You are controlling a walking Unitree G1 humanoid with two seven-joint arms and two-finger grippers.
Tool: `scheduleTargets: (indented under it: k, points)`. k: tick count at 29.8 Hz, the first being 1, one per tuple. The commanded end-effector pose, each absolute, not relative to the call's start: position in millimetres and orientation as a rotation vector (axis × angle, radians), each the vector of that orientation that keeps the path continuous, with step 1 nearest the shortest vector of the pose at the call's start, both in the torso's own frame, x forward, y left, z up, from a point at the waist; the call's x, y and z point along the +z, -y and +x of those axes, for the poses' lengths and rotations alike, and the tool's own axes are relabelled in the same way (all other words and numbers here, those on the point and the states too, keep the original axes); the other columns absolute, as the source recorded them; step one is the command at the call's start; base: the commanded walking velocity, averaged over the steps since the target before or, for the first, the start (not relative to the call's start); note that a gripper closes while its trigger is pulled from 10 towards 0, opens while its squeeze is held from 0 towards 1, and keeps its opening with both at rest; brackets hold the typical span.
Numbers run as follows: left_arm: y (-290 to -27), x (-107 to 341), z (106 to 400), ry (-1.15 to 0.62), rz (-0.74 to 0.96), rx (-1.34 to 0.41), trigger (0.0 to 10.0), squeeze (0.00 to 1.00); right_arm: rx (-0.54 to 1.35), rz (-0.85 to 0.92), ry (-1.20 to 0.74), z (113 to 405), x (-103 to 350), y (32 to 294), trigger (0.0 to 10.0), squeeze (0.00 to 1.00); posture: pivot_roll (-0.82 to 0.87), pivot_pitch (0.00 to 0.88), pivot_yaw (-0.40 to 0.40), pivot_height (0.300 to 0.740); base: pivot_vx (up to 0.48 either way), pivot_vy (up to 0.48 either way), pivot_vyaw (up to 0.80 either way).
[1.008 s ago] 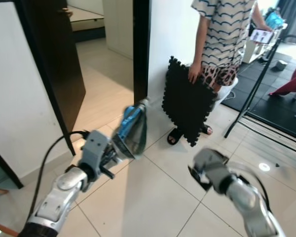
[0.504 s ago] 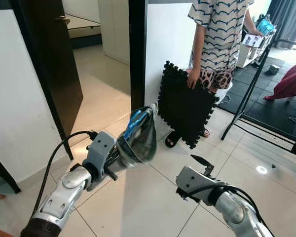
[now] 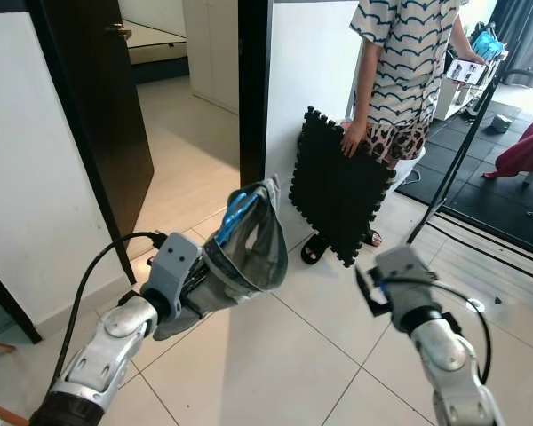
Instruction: Hang hanger
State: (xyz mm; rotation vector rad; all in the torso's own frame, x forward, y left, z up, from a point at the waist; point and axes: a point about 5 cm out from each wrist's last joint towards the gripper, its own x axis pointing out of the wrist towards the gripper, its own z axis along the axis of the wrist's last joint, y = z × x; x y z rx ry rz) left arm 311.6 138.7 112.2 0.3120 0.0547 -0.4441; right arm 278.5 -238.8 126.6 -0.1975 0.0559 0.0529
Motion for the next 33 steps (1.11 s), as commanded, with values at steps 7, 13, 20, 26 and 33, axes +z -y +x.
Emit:
scheduleTargets:
  k: [7, 13, 20, 26, 33]
  points:
    - [-136, 122, 325, -0.074, 0.266, -0.553, 10.0, 0.00, -0.078, 0.016, -0.111, 291, 122, 260, 10.0, 0.00, -0.05, 0.000, -0.055, 0.740, 0.000, 0.000, 0.00]
    - [-137, 129, 330, -0.071, 0.222, -0.576, 10.0, 0.00, -0.133, 0.080, -0.110, 294, 121, 265, 10.0, 0.00, -0.06, 0.027, -0.056, 0.740, 0.000, 0.000, 0.00]
    - [-136, 133, 326, -0.039, 0.179, -0.590, 10.0, 0.00, -0.121, 0.199, -0.105, 291, 119, 266, 10.0, 0.00, -0.05, 0.031, -0.064, 0.740, 0.000, 0.000, -0.69]
    - [-129, 134, 319, -0.010, 0.169, -0.642, 10.0, 0.00, -0.094, 0.221, -0.108, 292, 119, 263, 10.0, 0.00, -0.04, 0.026, -0.073, 0.740, 0.000, 0.000, -0.80]
    - [-127, 132, 318, -0.004, 0.179, -0.627, 10.0, 0.00, -0.082, 0.244, -0.120, 294, 116, 263, 10.0, 0.00, -0.04, 0.021, -0.074, 0.740, 0.000, 0.000, -0.80]
